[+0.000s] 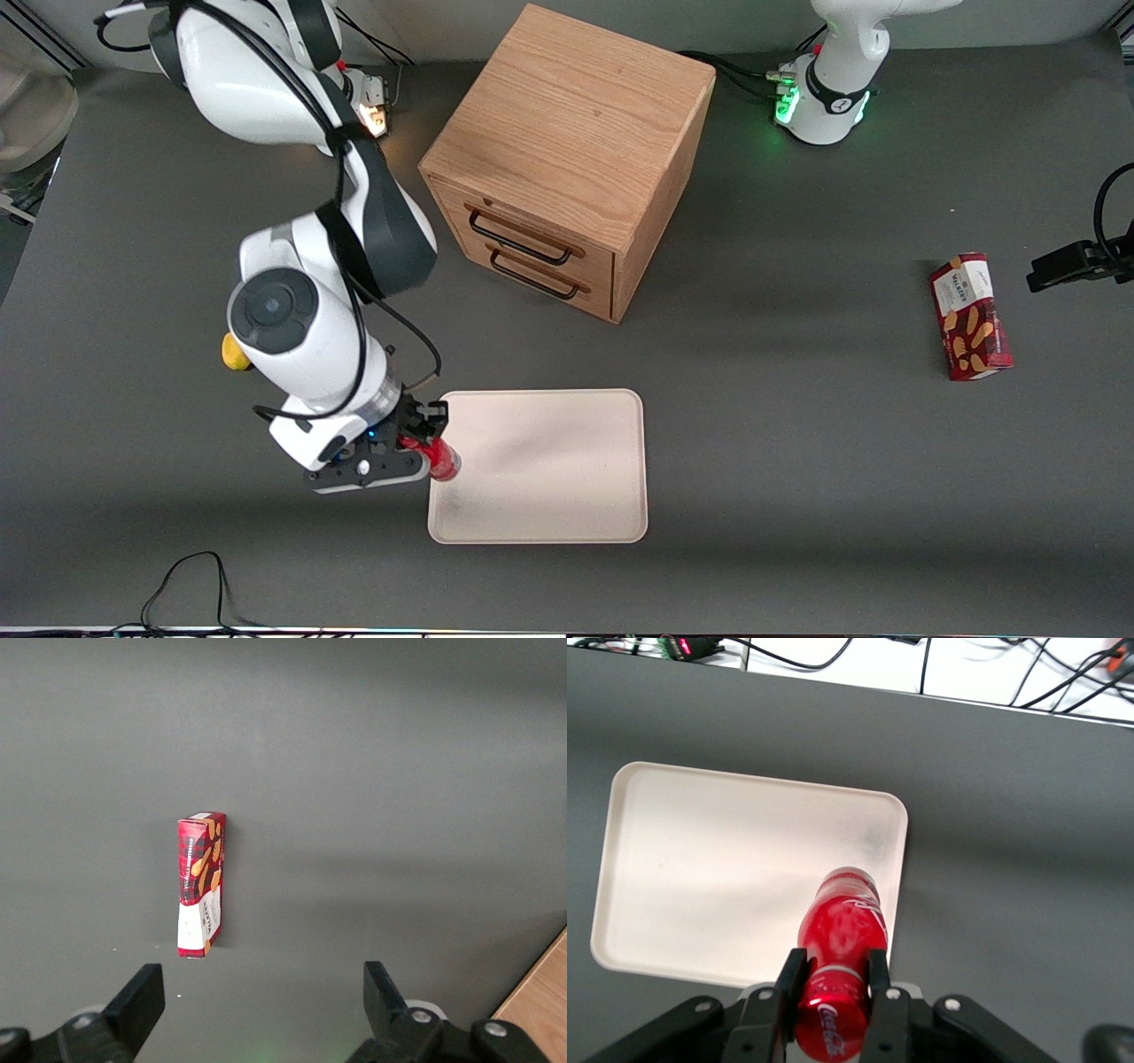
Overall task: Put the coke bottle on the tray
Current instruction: 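Carry the red bottle with the right gripper over the white tray, then lower the bottle onto the tray corner and open the right gripper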
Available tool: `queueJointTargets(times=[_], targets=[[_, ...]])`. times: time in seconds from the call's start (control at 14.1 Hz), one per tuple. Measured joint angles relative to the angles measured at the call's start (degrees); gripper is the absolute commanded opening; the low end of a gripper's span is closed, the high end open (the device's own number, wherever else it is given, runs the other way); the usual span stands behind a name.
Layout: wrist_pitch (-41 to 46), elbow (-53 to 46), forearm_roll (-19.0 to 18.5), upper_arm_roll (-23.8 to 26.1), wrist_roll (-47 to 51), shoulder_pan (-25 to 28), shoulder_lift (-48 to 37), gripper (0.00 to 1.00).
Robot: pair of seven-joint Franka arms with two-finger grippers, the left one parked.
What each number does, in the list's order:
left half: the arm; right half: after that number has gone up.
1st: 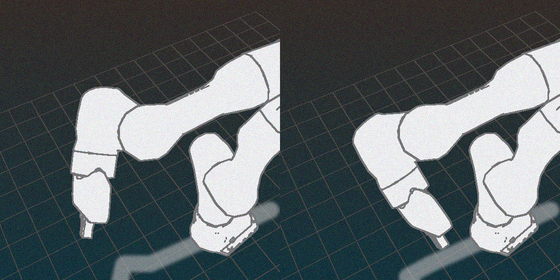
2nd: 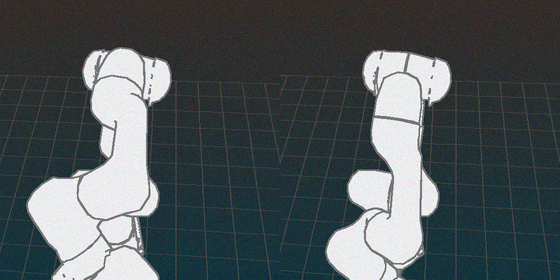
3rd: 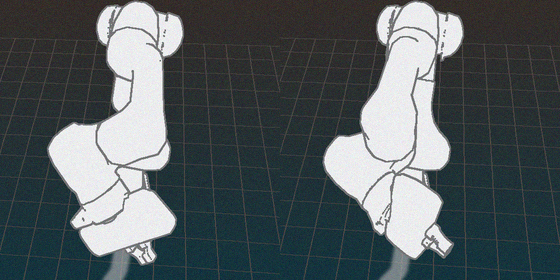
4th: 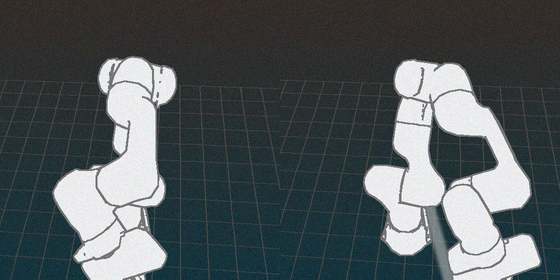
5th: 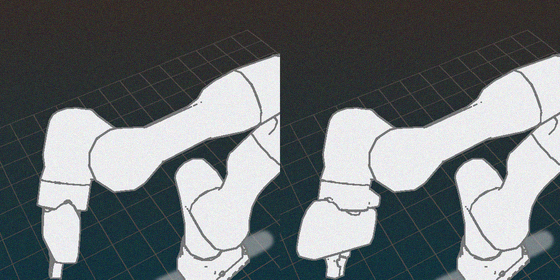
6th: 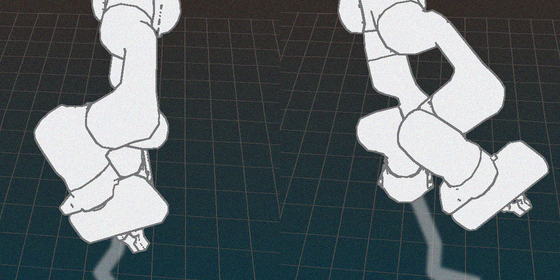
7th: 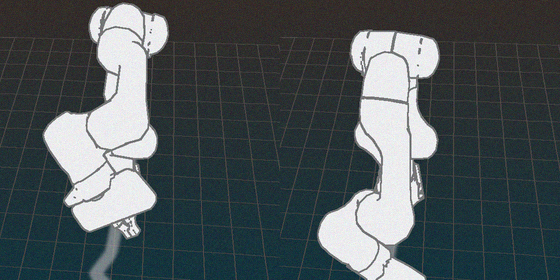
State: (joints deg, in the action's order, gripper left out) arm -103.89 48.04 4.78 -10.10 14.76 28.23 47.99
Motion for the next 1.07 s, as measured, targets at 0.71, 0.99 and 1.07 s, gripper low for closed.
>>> queueJointTargets(times=[0.71,0.99,1.07], targets=[[-11.99,0.74,0.6,0.09,0.0,-0.37,9.58,0.1],[-12.24,0.63,0.61,0.09,0.06,-0.4,9.63,1.0],[-12.36,0.61,0.61,0.09,0.1,-0.41,9.55,1.0]])
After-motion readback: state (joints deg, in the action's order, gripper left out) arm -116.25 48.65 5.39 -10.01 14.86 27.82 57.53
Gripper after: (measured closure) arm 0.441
